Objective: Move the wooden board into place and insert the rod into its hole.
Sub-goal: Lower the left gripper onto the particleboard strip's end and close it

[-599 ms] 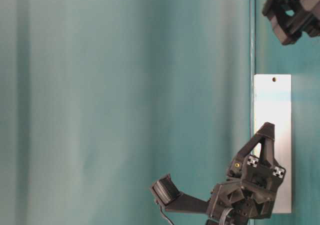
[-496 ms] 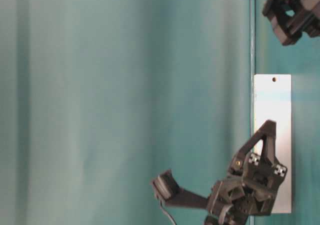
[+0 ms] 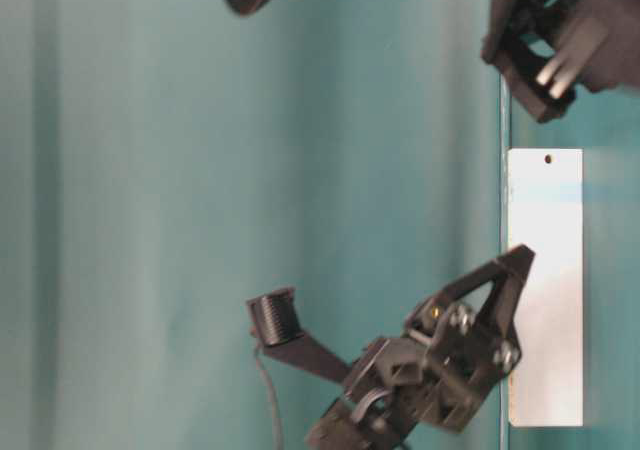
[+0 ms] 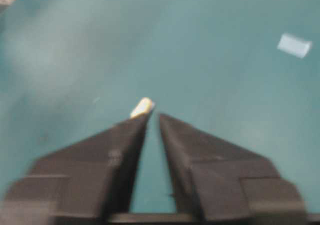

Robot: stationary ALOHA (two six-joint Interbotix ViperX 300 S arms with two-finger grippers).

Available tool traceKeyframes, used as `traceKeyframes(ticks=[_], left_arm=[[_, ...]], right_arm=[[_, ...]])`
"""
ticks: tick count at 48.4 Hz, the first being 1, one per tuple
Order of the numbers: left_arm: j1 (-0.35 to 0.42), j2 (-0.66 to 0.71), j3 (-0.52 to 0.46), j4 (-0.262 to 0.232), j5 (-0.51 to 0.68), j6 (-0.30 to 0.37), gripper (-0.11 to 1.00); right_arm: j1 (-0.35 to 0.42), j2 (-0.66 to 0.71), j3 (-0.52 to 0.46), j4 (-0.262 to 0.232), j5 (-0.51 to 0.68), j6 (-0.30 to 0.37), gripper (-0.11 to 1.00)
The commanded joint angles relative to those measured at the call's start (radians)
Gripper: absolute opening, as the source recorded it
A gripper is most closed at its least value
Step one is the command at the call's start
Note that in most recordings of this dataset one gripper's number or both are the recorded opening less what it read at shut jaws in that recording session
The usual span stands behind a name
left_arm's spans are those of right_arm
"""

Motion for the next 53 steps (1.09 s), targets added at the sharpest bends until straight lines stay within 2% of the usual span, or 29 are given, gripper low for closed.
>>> traceKeyframes(ticks=[1, 5, 6, 9, 12, 25, 29, 36, 42, 53], left_arm=[[0.003, -0.069, -0.021, 0.003, 0.083, 0.046, 0.44], [0.011, -0.1, -0.026, 0.003, 0.147, 0.078, 0.66], [0.012, -0.104, -0.028, 0.003, 0.16, 0.084, 0.71], [0.02, -0.12, -0.026, 0.003, 0.189, 0.103, 0.84], [0.029, -0.127, -0.025, 0.003, 0.206, 0.117, 0.9], [0.091, -0.132, -0.038, 0.005, 0.218, 0.132, 0.91], [0.12, -0.129, -0.052, 0.006, 0.23, 0.163, 0.91], [0.163, -0.12, -0.072, 0.006, 0.282, 0.264, 0.91], [0.198, -0.089, -0.074, 0.005, 0.31, 0.322, 0.91], [0.212, -0.014, -0.086, 0.006, 0.302, 0.333, 0.91]], right_arm=[[0.005, -0.051, -0.031, 0.0, 0.058, 0.037, 0.55], [0.006, -0.069, -0.043, 0.0, 0.123, 0.083, 0.78], [0.006, -0.072, -0.044, 0.0, 0.135, 0.089, 0.81], [0.006, -0.078, -0.051, -0.002, 0.167, 0.101, 0.81], [0.009, -0.081, -0.057, -0.002, 0.19, 0.103, 0.81], [0.018, -0.089, -0.081, -0.002, 0.268, 0.106, 0.81], [0.021, -0.091, -0.089, -0.002, 0.288, 0.106, 0.81], [0.021, -0.091, -0.092, -0.002, 0.313, 0.106, 0.81], [0.021, -0.091, -0.091, -0.002, 0.316, 0.106, 0.81], [0.021, -0.097, -0.092, -0.002, 0.321, 0.107, 0.81]])
